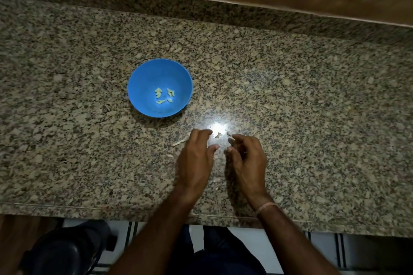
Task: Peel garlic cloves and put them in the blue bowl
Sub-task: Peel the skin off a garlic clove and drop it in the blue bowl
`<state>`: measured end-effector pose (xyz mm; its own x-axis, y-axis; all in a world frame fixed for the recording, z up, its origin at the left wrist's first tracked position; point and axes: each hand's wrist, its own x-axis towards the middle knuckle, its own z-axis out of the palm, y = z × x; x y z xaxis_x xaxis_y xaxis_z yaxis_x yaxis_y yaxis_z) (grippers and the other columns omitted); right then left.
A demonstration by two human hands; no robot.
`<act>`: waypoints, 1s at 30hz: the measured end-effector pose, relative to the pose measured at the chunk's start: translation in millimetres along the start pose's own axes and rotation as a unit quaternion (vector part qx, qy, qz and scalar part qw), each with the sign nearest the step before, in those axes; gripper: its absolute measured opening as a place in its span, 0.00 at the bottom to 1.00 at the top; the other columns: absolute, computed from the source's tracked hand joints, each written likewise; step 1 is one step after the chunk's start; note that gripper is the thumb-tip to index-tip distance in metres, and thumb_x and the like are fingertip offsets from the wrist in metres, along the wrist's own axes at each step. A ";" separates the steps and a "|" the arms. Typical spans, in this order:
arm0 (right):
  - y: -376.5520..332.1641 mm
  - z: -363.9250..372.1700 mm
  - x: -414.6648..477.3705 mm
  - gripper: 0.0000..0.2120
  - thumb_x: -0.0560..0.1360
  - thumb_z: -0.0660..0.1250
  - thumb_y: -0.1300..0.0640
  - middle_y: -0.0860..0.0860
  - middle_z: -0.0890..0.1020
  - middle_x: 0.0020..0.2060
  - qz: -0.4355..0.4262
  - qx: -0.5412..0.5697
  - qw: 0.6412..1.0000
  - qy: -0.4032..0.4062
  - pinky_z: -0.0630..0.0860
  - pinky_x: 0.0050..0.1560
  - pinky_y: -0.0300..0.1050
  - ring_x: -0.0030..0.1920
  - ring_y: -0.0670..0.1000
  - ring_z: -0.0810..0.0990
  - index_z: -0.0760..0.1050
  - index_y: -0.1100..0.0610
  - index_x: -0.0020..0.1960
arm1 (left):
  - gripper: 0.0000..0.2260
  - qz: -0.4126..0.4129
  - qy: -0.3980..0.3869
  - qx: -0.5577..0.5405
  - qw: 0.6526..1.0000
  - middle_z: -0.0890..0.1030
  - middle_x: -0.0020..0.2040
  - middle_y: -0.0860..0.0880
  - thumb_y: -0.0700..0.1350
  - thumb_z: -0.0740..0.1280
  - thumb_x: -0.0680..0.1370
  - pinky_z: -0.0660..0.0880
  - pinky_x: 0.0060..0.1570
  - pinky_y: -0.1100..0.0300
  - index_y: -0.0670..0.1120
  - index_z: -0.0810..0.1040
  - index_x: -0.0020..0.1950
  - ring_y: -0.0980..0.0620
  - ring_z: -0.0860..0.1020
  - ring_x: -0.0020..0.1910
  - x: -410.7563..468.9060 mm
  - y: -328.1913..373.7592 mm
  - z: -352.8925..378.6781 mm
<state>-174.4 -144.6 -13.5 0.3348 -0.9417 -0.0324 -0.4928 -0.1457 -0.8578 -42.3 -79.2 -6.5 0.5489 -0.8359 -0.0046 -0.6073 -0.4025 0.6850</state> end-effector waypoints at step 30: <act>-68.4 90.7 -58.6 0.05 0.79 0.71 0.62 0.52 0.84 0.38 0.029 0.093 0.981 -0.168 0.78 0.44 0.44 0.42 0.53 0.83 0.79 0.58 0.44 | 0.06 -0.276 0.210 -0.104 0.932 0.81 0.40 0.58 0.48 0.70 0.81 0.72 0.34 0.59 0.55 0.75 0.46 0.56 0.80 0.39 -96.9 -60.6 -73.1</act>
<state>-87.5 -51.9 0.6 0.5718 -0.7892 -0.2240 -0.3734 -0.0072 -0.9276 -16.8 53.5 5.7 0.9476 -0.2856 -0.1430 -0.0651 -0.6110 0.7890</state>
